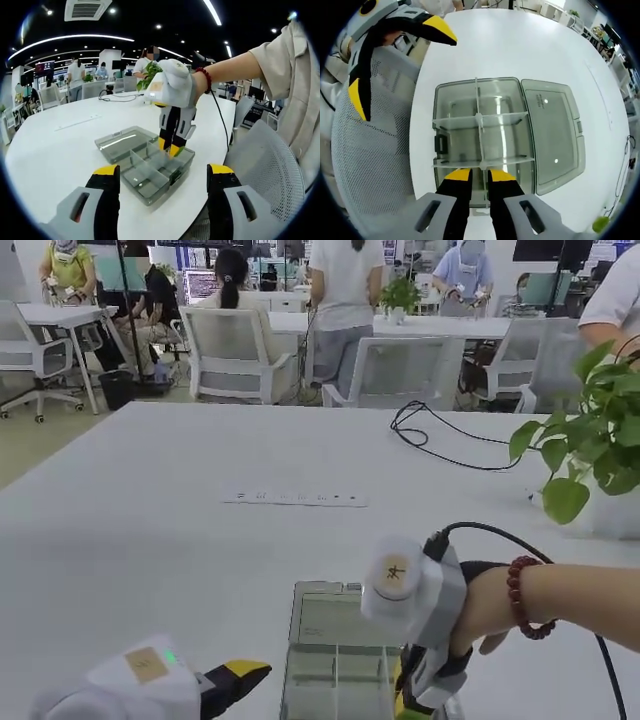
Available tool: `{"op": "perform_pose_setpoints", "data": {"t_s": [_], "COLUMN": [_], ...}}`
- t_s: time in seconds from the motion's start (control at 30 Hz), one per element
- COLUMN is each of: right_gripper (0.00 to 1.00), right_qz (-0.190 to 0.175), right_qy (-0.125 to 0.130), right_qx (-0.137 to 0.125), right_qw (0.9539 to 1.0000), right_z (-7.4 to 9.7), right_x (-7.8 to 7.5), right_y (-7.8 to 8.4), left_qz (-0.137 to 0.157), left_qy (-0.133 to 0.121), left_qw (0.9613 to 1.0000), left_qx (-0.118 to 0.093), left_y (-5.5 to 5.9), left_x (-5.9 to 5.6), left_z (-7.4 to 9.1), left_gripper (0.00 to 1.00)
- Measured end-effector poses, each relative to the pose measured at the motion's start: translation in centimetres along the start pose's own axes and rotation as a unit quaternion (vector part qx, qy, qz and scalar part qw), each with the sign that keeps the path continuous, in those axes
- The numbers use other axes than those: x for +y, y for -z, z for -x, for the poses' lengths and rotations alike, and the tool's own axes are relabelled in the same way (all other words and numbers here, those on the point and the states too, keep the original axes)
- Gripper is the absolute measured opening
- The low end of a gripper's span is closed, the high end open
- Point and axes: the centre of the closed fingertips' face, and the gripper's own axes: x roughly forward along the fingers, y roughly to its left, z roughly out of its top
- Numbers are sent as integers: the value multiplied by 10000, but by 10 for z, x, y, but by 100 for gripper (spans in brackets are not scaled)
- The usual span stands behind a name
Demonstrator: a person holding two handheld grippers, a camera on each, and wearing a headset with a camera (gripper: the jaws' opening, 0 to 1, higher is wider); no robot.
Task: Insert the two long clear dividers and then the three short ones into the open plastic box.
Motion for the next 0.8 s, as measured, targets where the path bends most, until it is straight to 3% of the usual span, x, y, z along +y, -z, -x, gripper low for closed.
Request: {"op": "perform_pose_setpoints", "data": {"t_s": [0.3,0.4,0.57,0.77,0.8], "right_gripper": [24,29,34,47,49], "right_qz": [-441,-708,-882,-1186,-1304], "right_qy": [219,283,426,667,711], "right_qx": [-596,-1047,-1389,-1856,-2032], "right_qw": [9970,9916,9855,9732,9678], "right_z": [13,22,33,46,50], "right_x": [-1,2,7,15,16], "right_y": [0,-5,-3,6,5], "left_qz": [-40,-24,5,-10,-10], "left_qy": [-136,-189,-246,-288,-292], "left_qw": [9999,9998,9996,9995,9994], "left_qx": [45,61,107,155,159], "left_y": [0,-1,-1,-1,-1], "left_x": [8,12,17,22,23], "left_z": [7,10,14,19,20], "left_gripper": [71,72,74,76,76]}}
